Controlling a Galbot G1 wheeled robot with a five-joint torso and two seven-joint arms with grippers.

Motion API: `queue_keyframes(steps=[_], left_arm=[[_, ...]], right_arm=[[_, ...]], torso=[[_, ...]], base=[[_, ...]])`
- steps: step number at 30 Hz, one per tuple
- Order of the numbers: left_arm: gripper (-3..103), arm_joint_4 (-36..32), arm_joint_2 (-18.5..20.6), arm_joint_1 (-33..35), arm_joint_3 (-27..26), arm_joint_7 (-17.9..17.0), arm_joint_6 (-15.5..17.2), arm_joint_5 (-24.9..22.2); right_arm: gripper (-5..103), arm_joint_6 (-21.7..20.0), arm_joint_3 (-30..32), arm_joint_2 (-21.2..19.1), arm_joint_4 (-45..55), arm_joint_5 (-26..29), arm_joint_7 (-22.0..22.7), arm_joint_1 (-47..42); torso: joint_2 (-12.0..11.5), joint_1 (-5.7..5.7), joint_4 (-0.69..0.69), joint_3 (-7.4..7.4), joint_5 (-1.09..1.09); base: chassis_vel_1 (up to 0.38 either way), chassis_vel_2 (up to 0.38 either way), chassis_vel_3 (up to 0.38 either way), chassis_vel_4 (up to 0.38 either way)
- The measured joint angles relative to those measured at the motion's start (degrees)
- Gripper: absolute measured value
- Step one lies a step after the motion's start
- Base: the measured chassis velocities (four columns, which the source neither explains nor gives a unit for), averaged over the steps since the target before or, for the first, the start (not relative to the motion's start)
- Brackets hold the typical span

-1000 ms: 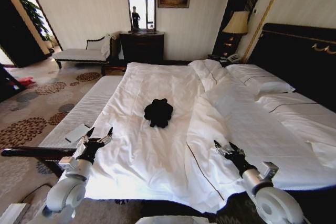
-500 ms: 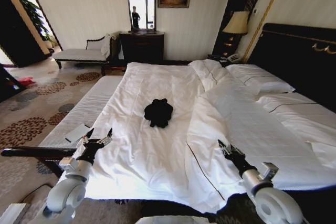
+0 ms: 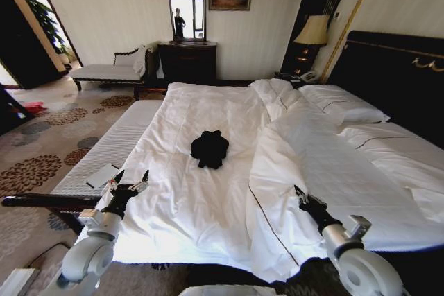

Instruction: Fold the clothes on the bed.

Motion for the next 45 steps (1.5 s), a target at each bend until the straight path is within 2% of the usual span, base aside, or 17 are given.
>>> queue_keyframes(steps=[4, 7, 12, 16, 21, 29, 42, 45], left_arm=[[100, -0.26, -0.02, -0.03, 0.01, -0.10, 0.00, 0.03], [100, -0.28, 0.12, -0.32, -0.08, -0.49, 0.04, -0.09], [100, -0.24, 0.24, -0.59, -0.11, -0.67, 0.13, -0.22], [100, 0.13, 0.22, -1.26, 0.56, -0.87, 0.28, -0.12], [100, 0.36, 0.21, -1.47, 0.50, -0.94, 0.35, -0.22], [100, 1.19, 0.23, -1.21, 0.01, -0.85, -0.07, -0.60], [100, 2.69, 0.02, -1.73, 0.38, -0.77, -0.69, -0.71], [100, 3.19, -0.20, -1.72, 0.18, -0.76, -0.94, -0.96]], right_arm=[[2, -0.58, 2.64, -1.24, -0.22, 4.36, 2.34, 1.27], [2, -1.09, 6.84, -2.41, -1.98, 7.12, 3.53, 1.74], [2, -1.10, 11.27, -2.86, -4.46, 7.97, 3.59, 1.51], [2, -0.02, 18.11, -3.03, -9.08, 8.11, 2.85, 0.15], [2, 1.77, 22.85, -2.16, -14.05, 6.36, 1.77, -1.56], [2, 5.55, 26.16, -0.60, -23.66, 1.38, 1.09, -4.61], [2, 7.78, 29.44, 3.56, -31.46, -0.75, 3.75, -7.26], [2, 9.85, 29.89, 4.88, -36.58, -5.18, 4.21, -7.17]], torso=[[0.00, 0.00, 0.01, 0.00, 0.01], [0.00, 0.00, 0.01, 0.00, 0.01], [0.00, 0.00, 0.01, 0.00, 0.01], [0.00, 0.00, -0.02, 0.00, 0.01], [0.00, 0.00, 0.00, 0.00, 0.00], [0.00, 0.00, -0.01, 0.00, 0.02], [0.00, 0.00, 0.01, 0.00, 0.00], [0.00, 0.00, 0.02, 0.00, 0.00]], base=[[0.000, 0.000, 0.000, 0.000], [0.000, 0.000, 0.000, 0.000], [0.000, 0.000, 0.000, 0.000], [0.000, 0.000, 0.000, 0.000], [0.000, 0.000, 0.000, 0.000], [0.000, 0.000, 0.000, 0.000], [0.000, 0.000, 0.000, 0.000], [0.000, 0.000, 0.000, 0.000]])
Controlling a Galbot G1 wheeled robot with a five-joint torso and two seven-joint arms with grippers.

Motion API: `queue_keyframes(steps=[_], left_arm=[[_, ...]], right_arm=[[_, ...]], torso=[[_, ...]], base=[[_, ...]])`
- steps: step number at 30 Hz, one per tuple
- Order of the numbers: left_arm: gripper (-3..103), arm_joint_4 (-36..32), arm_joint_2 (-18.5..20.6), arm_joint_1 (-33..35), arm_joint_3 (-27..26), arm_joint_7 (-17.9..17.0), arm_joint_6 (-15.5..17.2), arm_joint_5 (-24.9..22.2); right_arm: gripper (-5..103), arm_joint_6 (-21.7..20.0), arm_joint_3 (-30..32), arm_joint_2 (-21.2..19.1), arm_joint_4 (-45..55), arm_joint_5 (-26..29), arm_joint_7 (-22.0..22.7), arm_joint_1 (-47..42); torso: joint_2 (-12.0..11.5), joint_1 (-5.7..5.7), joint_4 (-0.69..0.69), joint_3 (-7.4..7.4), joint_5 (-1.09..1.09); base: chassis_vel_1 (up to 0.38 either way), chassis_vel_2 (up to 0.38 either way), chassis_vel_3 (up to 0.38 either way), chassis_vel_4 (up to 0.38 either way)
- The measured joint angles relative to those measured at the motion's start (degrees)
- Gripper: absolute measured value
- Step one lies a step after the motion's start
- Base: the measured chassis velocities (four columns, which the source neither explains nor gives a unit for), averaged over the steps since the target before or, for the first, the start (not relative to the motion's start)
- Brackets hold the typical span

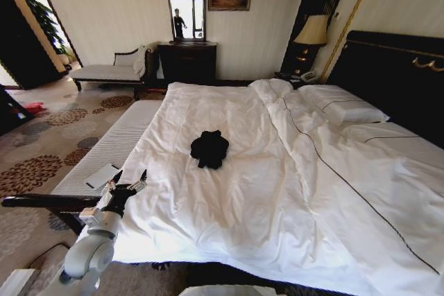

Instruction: Fold the clothes on the bed.

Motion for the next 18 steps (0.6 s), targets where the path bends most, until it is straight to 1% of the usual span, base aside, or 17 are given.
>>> queue_keyframes(steps=[1, 2, 4, 7, 8, 11, 12, 13, 14, 16, 18], left_arm=[[100, 0.12, -0.10, -0.04, 0.00, 0.03, -0.11, 0.00], [100, 0.12, -0.10, -0.04, 0.00, 0.03, -0.11, 0.00], [100, 0.30, -0.46, -0.17, -0.01, 0.05, -0.19, 0.00], [100, 0.34, -0.87, 0.14, -0.01, 0.07, -0.28, 0.13], [100, 0.34, -0.87, 0.14, -0.01, 0.07, -0.28, 0.13], [100, 0.37, -1.12, 0.64, -0.02, 0.15, -0.46, 0.50], [100, 0.40, -1.16, 0.67, 0.04, 0.15, -0.47, 0.55], [100, 0.40, -1.16, 0.67, 0.04, 0.15, -0.47, 0.55], [100, 0.43, -1.23, 0.67, 0.13, 0.15, -0.47, 0.68], [100, 0.42, -1.35, 0.74, 0.30, 0.13, -0.47, 0.94], [100, 0.34, -1.42, 0.83, 0.31, 0.11, -0.47, 1.04]], right_arm=[[2, 0.94, 0.01, 0.60, -1.59, -1.73, 0.06, 0.07], [2, 0.94, 0.01, 0.60, -1.59, -1.73, 0.06, 0.07], [2, 2.46, -0.18, 1.91, -4.58, -4.36, 0.24, 0.35], [2, 3.33, -1.56, 3.39, -7.50, -5.93, 0.49, 0.70], [2, 3.33, -1.56, 3.39, -7.50, -5.93, 0.49, 0.70], [2, 3.63, -3.59, 5.82, -7.88, -6.93, 0.94, 1.01], [2, 3.57, -4.34, 6.74, -7.64, -7.20, 1.13, 1.19], [2, 3.57, -4.34, 6.74, -7.64, -7.20, 1.13, 1.19], [2, 3.40, -5.04, 7.58, -7.46, -7.59, 1.33, 1.51], [2, 3.00, -6.51, 8.67, -7.68, -8.43, 1.85, 2.48], [2, 2.96, -7.04, 8.79, -8.19, -8.74, 1.98, 2.86]], torso=[[0.00, 0.00, -0.01, 0.00, 0.00], [0.00, 0.00, -0.01, 0.00, 0.00], [0.00, 0.00, -0.01, 0.00, 0.00], [0.00, 0.00, 0.01, 0.00, 0.01], [0.00, 0.00, 0.01, 0.00, 0.01], [0.00, 0.00, 0.03, 0.00, -0.02], [0.00, 0.00, 0.01, 0.00, -0.01], [0.00, 0.00, 0.01, 0.00, -0.01], [0.00, 0.00, -0.02, 0.00, -0.01], [0.00, 0.00, -0.02, 0.00, -0.03], [0.00, 0.00, -0.01, 0.00, -0.02]], base=[[0.000, 0.000, 0.000, 0.000], [0.000, 0.000, 0.000, 0.000], [0.000, 0.000, 0.000, 0.000], [0.000, 0.000, 0.000, 0.000], [0.000, 0.000, 0.000, 0.000], [0.000, 0.000, 0.000, 0.000], [0.000, 0.000, 0.000, 0.000], [0.000, 0.000, 0.000, 0.000], [0.000, 0.000, 0.000, 0.000], [0.000, 0.000, 0.000, 0.000], [0.000, 0.000, 0.000, 0.000]])
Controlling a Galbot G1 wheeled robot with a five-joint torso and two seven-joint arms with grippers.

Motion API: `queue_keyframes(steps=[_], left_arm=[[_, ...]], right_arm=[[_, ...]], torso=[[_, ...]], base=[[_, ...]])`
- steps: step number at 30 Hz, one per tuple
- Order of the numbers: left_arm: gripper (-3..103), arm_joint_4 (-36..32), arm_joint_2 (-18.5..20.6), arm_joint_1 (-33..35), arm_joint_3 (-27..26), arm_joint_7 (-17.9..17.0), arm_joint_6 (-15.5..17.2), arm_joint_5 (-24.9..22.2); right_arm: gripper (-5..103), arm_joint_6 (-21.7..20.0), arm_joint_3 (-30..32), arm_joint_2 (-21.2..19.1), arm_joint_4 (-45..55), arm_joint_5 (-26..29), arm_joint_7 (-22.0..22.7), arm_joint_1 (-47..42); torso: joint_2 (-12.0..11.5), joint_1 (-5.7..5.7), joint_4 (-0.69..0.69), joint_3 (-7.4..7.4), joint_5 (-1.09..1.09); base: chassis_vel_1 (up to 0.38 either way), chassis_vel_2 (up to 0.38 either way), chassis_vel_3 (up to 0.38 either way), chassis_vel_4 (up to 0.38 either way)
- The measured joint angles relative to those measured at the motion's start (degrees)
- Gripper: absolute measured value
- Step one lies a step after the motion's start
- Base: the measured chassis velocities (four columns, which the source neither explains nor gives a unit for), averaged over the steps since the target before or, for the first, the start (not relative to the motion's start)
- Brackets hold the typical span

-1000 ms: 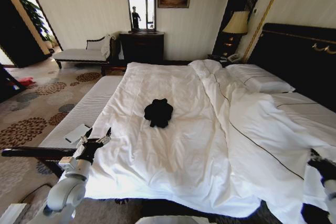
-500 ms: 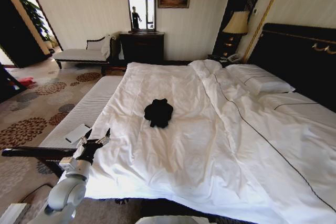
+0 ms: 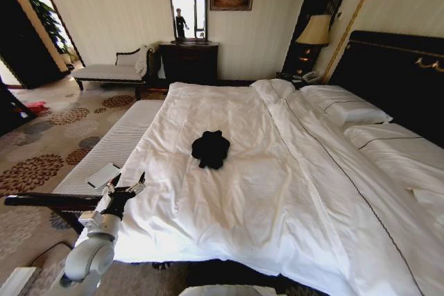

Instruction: Fold the clothes on the bed.

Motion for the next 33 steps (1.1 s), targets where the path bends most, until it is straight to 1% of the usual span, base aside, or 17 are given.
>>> queue_keyframes(steps=[7, 11, 12, 14, 16, 17, 18, 20, 21, 22, 23, 24, 27, 29, 30, 32, 33], left_arm=[[100, -0.34, -0.29, 0.91, -0.19, -0.02, -0.01, 0.62], [100, -0.77, -0.47, 0.78, 0.13, -0.10, 0.09, 1.03], [100, -0.92, -0.55, 0.74, 0.22, -0.20, 0.18, 1.11], [100, -1.08, -0.61, 0.73, 0.26, -0.26, 0.26, 1.19], [100, -1.35, -0.72, 1.00, 0.23, -0.31, 0.32, 1.27], [100, -1.42, -0.73, 1.23, 0.10, -0.30, 0.31, 1.30], [100, -1.42, -0.73, 1.23, 0.10, -0.30, 0.31, 1.30], [100, -1.46, -0.73, 1.77, -0.22, -0.30, 0.16, 1.35], [100, -1.50, -0.72, 2.00, -0.34, -0.31, 0.10, 1.35], [100, -1.57, -0.70, 2.17, -0.41, -0.31, 0.07, 1.36], [100, -1.57, -0.70, 2.17, -0.41, -0.31, 0.07, 1.36], [100, -1.61, -0.67, 2.24, -0.45, -0.30, 0.06, 1.36], [100, -1.88, -0.58, 2.17, -0.48, -0.30, 0.05, 1.36], [100, -1.95, -0.57, 2.13, -0.48, -0.31, 0.05, 1.37], [100, -2.04, -0.58, 2.14, -0.48, -0.31, 0.05, 1.40], [100, -2.30, -0.55, 2.38, -0.49, -0.31, 0.03, 1.52], [100, -2.30, -0.55, 2.38, -0.49, -0.31, 0.03, 1.52]], right_arm=[[2, 1.54, -2.98, -1.78, -6.01, -1.17, 0.13, 2.30], [2, 1.62, -4.23, -1.73, -6.44, -1.17, 0.51, 3.40], [-1, 1.60, -4.58, -1.62, -6.56, -1.17, 0.80, 3.85], [-1, 1.57, -4.78, -1.60, -6.75, -1.21, 0.98, 4.25], [10, 1.94, -5.08, -2.07, -7.58, -1.22, 1.17, 5.04], [15, 2.90, -5.12, -2.79, -8.18, -1.27, 1.04, 5.29], [15, 2.90, -5.12, -2.79, -8.18, -1.27, 1.04, 5.29], [27, 5.56, -4.74, -4.34, -9.38, -1.81, 0.46, 5.90], [27, 6.58, -4.18, -5.07, -9.76, -2.06, 0.31, 6.20], [32, 7.02, -3.65, -5.55, -9.83, -2.15, 0.27, 6.34], [32, 7.02, -3.65, -5.55, -9.83, -2.15, 0.27, 6.34], [37, 7.26, -2.89, -5.85, -9.65, -2.18, 0.25, 6.37], [54, 7.48, -0.14, -5.59, -7.08, -2.18, 0.31, 5.41], [54, 7.89, 0.63, -5.26, -6.07, -2.03, 0.21, 4.78], [59, 8.43, 1.15, -4.97, -5.25, -1.67, -0.34, 4.16], [70, 10.97, 2.29, -3.88, -2.27, -0.24, -3.22, 2.11], [70, 10.97, 2.29, -3.88, -2.27, -0.24, -3.22, 2.11]], torso=[[0.00, 0.00, -0.01, 0.01, 0.01], [0.00, 0.00, -0.06, 0.01, 0.01], [0.00, 0.00, -0.07, 0.01, 0.02], [0.00, 0.00, -0.06, 0.01, 0.03], [0.00, 0.00, -0.08, 0.01, 0.06], [0.00, 0.00, -0.07, 0.01, 0.07], [0.00, 0.00, -0.07, 0.01, 0.07], [0.00, 0.00, -0.03, 0.01, 0.04], [0.00, 0.00, -0.01, 0.01, 0.04], [0.00, 0.00, 0.01, 0.01, 0.03], [0.00, 0.00, 0.01, 0.01, 0.03], [0.00, 0.00, 0.02, 0.01, 0.02], [0.00, 0.00, -0.01, 0.01, 0.01], [0.00, 0.00, -0.02, 0.01, 0.02], [0.00, 0.00, -0.01, 0.01, 0.02], [0.00, 0.00, -0.03, 0.01, 0.02], [0.00, 0.00, -0.03, 0.01, 0.02]], base=[[0.000, 0.000, 0.000, 0.000], [0.000, 0.000, 0.000, 0.000], [0.000, 0.000, 0.000, 0.000], [0.000, 0.000, 0.000, 0.000], [0.000, 0.000, 0.000, 0.000], [0.000, 0.000, 0.000, 0.000], [0.000, 0.000, 0.000, 0.000], [0.000, 0.000, 0.000, 0.000], [0.000, 0.000, 0.000, 0.000], [0.000, 0.000, 0.000, 0.000], [0.000, 0.000, 0.000, 0.000], [0.000, 0.000, 0.000, 0.000], [0.000, 0.000, 0.000, 0.000], [0.000, 0.000, 0.000, 0.000], [0.000, 0.000, 0.000, 0.000], [0.000, 0.000, 0.000, 0.000], [0.000, 0.000, 0.000, 0.000]])
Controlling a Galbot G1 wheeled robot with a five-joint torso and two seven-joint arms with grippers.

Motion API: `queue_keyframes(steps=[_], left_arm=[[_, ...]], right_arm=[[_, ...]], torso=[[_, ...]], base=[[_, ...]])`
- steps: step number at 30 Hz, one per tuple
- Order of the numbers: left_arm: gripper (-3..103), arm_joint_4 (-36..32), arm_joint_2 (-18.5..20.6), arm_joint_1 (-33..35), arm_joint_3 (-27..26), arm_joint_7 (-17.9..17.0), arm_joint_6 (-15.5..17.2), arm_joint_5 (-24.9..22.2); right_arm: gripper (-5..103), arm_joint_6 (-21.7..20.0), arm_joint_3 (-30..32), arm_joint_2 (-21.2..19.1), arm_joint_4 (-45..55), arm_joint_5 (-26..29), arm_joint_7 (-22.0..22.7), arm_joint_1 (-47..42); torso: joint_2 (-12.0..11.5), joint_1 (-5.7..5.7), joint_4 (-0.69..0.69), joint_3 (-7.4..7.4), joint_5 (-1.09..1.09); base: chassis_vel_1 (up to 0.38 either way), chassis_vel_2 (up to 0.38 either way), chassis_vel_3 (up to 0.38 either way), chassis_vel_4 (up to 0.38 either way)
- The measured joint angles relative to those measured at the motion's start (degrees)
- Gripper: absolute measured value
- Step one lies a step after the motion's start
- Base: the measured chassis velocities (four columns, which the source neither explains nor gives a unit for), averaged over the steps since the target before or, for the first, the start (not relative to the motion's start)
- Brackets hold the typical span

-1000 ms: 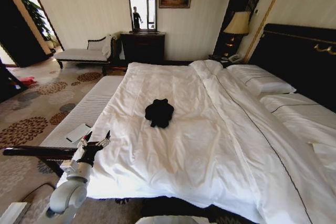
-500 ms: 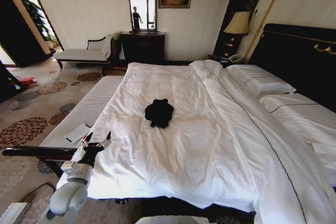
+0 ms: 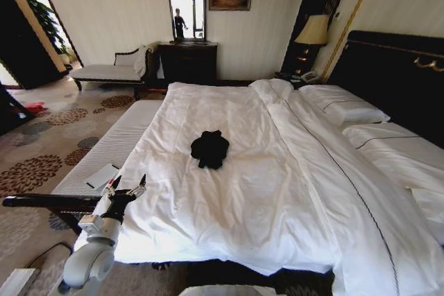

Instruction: Fold the clothes on the bed.

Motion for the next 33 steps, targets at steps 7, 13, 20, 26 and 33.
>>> queue_keyframes(steps=[7, 13, 20, 26, 33], left_arm=[[100, -1.01, 0.16, 0.93, 0.03, 0.11, -0.19, 1.03], [100, -1.73, 0.20, 1.93, -0.06, 0.10, -0.19, 1.43], [100, -2.02, 0.12, 2.67, -0.83, 0.12, -0.35, 1.43], [100, -1.83, -0.34, 2.24, -0.28, 0.13, -0.35, 1.73], [100, -1.70, -0.46, 1.60, 0.23, -0.15, 0.07, 1.93]], right_arm=[[96, 4.21, -0.31, 5.73, 17.76, -0.19, -6.80, -3.83], [100, 2.57, -5.17, 9.39, 29.35, -3.06, -8.64, -3.33], [100, 0.63, -9.06, 8.26, 31.97, -6.22, -8.71, 0.66], [100, 0.59, -9.52, 7.46, 30.72, -6.43, -8.75, 1.08], [100, 1.37, -10.76, 8.04, 29.21, -6.90, -9.25, 1.19]], torso=[[0.00, 0.00, 0.02, 0.00, -0.02], [0.00, 0.00, 0.02, 0.00, -0.02], [0.00, 0.01, 0.03, 0.00, 0.01], [0.00, 0.01, 0.01, 0.00, 0.01], [0.00, 0.00, 0.01, 0.00, -0.05]], base=[[0.000, 0.000, 0.000, 0.000], [0.000, 0.000, 0.000, 0.000], [0.000, 0.000, 0.000, 0.000], [0.027, 0.035, -0.031, -0.041], [0.126, 0.135, -0.129, -0.140]])
